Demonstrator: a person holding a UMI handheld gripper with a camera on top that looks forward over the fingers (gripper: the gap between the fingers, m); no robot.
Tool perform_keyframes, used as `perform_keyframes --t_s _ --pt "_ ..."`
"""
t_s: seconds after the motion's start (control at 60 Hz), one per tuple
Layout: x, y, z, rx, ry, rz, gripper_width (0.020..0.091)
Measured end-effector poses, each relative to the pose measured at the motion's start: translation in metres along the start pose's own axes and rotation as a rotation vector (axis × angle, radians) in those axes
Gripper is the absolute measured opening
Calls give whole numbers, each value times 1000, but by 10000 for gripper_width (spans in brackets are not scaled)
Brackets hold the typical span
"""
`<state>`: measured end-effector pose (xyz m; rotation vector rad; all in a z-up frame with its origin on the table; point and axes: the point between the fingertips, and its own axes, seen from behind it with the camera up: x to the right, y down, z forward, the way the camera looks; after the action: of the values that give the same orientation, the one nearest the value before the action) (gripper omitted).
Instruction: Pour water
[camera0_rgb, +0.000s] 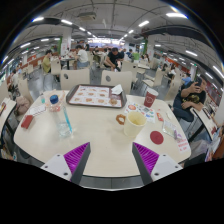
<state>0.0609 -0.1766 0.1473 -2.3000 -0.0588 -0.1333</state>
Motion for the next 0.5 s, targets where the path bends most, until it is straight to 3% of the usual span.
perform_keyframes --t_s 0.35,0.5 --pt "-82 30 19 -60 -44 -2 850" --pt "-147 26 34 -30 -121 37 854"
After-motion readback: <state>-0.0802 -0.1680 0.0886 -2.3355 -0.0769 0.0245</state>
